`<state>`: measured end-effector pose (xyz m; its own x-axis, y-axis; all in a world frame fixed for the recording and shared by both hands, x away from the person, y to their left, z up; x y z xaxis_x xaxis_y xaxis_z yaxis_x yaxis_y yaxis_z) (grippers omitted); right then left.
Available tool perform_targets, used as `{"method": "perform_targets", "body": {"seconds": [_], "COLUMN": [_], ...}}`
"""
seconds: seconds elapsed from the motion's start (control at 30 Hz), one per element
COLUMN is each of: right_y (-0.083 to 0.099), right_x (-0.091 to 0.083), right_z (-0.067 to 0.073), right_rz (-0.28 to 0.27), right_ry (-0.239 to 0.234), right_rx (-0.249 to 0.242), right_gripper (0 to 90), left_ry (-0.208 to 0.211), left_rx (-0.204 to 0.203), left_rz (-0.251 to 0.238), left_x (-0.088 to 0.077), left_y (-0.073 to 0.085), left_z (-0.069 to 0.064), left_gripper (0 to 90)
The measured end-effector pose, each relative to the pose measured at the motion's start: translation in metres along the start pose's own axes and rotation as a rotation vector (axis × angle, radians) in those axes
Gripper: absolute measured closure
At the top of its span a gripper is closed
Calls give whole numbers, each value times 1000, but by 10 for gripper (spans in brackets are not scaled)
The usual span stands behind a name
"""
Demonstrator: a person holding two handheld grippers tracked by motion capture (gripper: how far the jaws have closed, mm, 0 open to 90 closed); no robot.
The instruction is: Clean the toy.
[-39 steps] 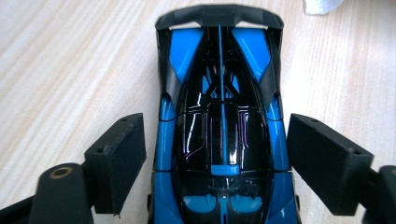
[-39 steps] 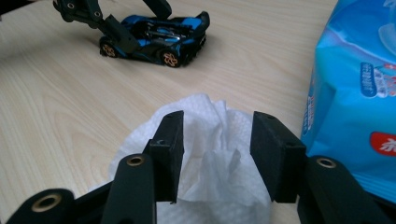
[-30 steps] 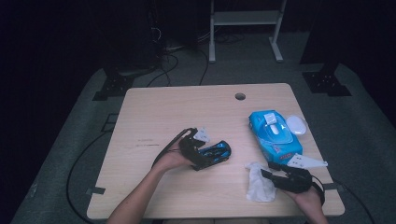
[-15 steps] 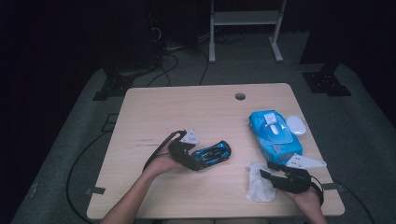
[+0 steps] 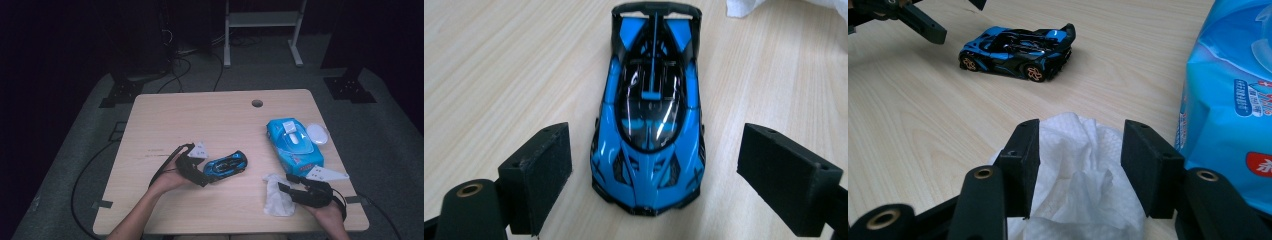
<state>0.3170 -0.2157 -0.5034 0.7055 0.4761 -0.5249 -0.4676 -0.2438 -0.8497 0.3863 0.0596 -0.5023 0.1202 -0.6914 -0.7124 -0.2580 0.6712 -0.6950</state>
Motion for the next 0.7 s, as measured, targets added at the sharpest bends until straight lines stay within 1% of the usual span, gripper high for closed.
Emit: {"method": "perform_targets", "body": {"seconds": [0.1, 0.27, 0.43, 0.7], "right_y": [0, 1, 1, 2], "right_x": [0, 1, 1, 0], "right_z": [0, 1, 1, 2], "right_rz": [1, 2, -2, -3], "right_ry": [2, 2, 4, 3], "right_rx": [1, -2, 2, 8], "right_gripper": [487, 483, 479, 476], "left_ry": [-3, -8, -12, -25], "left_rx": [-9, -9, -18, -19], "left_rz": [-3, -4, -16, -24], "left_x": [-2, -5, -9, -17], "left_y": [5, 11, 18, 25], "left_z": [-1, -4, -7, -10], "left_gripper": [135, 132, 131, 130]}}
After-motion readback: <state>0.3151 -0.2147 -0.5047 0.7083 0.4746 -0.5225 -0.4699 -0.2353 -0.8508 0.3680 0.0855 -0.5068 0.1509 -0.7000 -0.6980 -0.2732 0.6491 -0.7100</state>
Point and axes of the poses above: each handheld gripper's, and its own axes: x roughly forward along the jaws, y roughly out of its underside, z roughly to its left, the point moved 9 cm from there along x, roughly forward along the jaws, and after that the axes turned 11 degrees about y, right-handed, at the moved point
